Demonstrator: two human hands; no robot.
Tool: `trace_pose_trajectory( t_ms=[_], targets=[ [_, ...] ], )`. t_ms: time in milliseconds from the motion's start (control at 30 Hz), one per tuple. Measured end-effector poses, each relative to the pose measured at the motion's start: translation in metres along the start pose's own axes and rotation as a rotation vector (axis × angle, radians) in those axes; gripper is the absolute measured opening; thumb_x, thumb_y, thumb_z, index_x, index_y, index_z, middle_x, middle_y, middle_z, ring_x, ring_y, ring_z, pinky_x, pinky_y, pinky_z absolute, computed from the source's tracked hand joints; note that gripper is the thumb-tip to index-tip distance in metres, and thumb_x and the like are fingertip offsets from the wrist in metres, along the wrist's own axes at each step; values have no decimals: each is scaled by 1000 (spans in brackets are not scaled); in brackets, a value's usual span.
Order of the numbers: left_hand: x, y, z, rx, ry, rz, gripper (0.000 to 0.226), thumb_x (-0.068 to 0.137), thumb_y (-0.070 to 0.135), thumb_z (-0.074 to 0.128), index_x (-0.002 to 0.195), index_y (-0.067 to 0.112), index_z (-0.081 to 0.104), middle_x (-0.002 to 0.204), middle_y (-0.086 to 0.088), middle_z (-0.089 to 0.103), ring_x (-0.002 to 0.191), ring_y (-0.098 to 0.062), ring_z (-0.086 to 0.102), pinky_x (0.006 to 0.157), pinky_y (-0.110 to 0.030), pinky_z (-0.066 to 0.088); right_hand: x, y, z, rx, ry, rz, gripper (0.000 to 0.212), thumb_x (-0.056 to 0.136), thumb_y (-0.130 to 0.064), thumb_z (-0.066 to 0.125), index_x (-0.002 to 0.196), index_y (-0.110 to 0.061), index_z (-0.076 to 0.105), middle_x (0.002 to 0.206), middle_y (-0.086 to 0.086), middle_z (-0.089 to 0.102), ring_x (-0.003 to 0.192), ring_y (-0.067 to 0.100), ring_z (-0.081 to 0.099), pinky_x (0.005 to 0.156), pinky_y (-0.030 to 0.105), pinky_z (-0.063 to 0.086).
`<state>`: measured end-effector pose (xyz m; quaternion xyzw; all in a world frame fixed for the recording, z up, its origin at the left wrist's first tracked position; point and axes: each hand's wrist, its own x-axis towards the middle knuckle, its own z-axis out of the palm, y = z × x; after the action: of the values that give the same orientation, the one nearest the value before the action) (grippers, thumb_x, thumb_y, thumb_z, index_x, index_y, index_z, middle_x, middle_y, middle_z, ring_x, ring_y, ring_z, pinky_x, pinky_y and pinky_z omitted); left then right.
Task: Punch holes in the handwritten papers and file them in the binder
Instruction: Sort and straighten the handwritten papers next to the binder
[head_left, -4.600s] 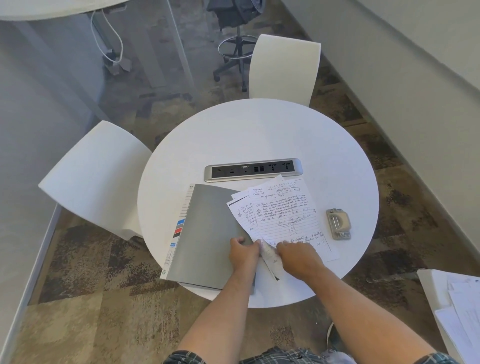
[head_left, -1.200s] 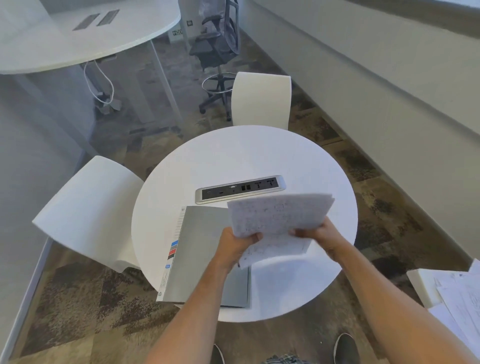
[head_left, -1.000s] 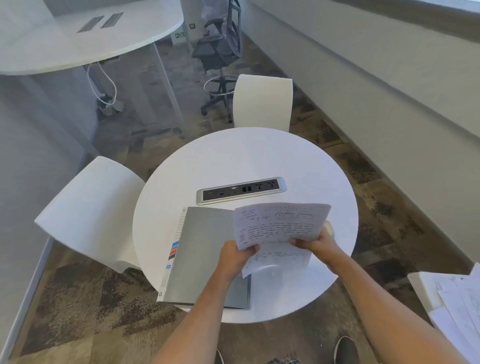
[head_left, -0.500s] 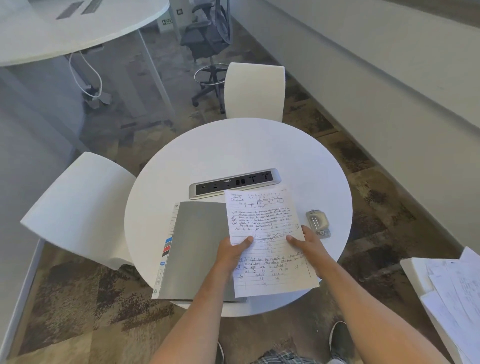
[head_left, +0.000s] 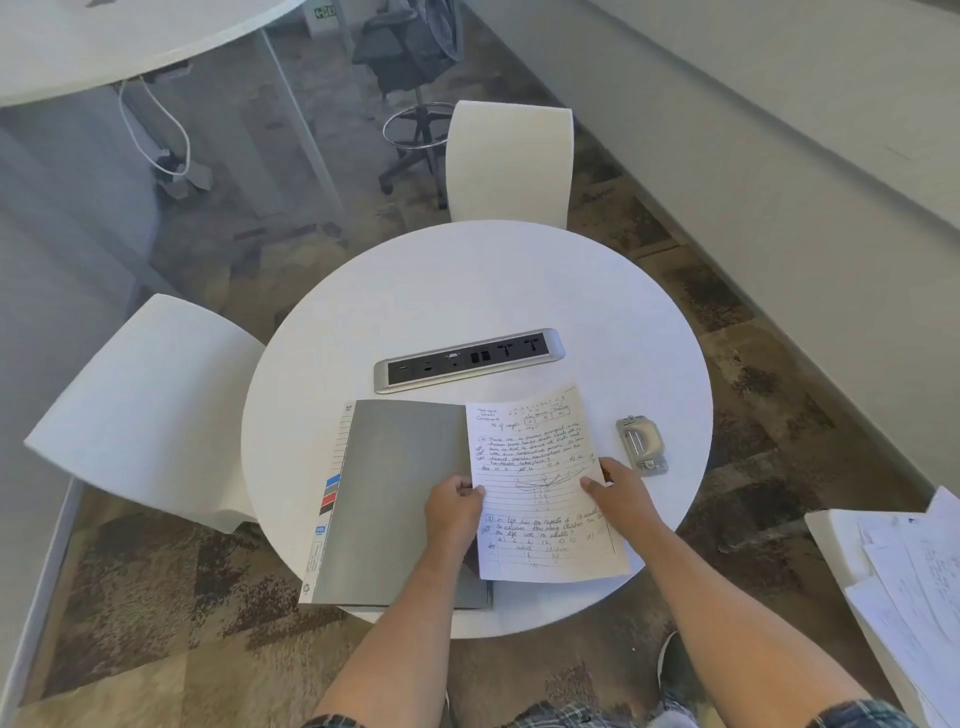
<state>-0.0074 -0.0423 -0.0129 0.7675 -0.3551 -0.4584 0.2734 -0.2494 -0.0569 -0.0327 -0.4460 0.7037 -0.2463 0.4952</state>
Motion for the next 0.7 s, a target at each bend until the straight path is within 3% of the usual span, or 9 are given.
trace_pose_trajectory(
  t_ms=[67,167,233,333,400,467,567,633,700],
  targets=[
    [1,1,-1,61,50,16,18,93,12,66,78,23,67,78,5,73,79,-19,70,68,-28,53,6,-1,2,-90,24,-1,43,101,-13,64,144,-17,55,113,1,64,106,25,66,84,37,56],
    [3,3,-1,116,96,10,16,93,14,66,82,26,64,83,8,71,83,-17,69,75,-31,56,14,-2,5,-192,55,-11,59,100,-12,66,155,-16,45,114,0,58,98,18,62,71,25,48],
    [5,3,1,147,116,11,10,94,15,64,86,20,67,83,8,71,79,-16,68,72,-30,56,20,-1,7,-306,40,-24,52,99,-14,67,149,-12,52,118,3,57,102,19,60,81,28,47],
    [7,2,3,192,153,-12,13,95,13,60,86,14,70,78,6,70,62,-8,62,57,-24,48,25,-1,8,-481,-31,-46,26,99,-18,66,124,-11,66,117,7,53,109,26,62,89,38,53],
    [8,3,4,200,171,-37,14,94,13,59,85,13,70,77,4,71,56,-9,59,56,-23,46,26,0,5,-607,-7,-79,26,100,-23,65,123,-11,67,126,8,54,115,28,62,89,39,54],
    [9,5,3,213,176,-38,14,94,12,60,85,12,71,76,2,71,59,-16,60,58,-25,48,26,-1,-2,-565,114,-104,35,101,-24,64,135,-15,65,138,3,56,118,25,64,90,39,52],
    [13,6,1,239,182,-33,15,93,11,60,80,15,68,73,3,68,65,-21,59,61,-26,47,30,-3,-18,-510,397,-221,37,96,-17,70,132,-13,65,138,8,58,118,30,63,96,46,55],
    [13,5,1,245,185,-40,17,93,12,61,78,19,65,69,8,64,63,-18,57,58,-24,45,36,-5,-30,-501,553,-176,43,95,-18,71,136,-11,61,138,14,58,121,35,59,99,50,51],
    [14,4,1,240,185,-50,16,93,13,62,79,19,65,68,10,62,61,-14,56,55,-21,43,45,-5,-42,-496,557,-56,55,98,-25,67,148,-10,50,147,16,53,129,38,54,104,52,48]
  ],
)
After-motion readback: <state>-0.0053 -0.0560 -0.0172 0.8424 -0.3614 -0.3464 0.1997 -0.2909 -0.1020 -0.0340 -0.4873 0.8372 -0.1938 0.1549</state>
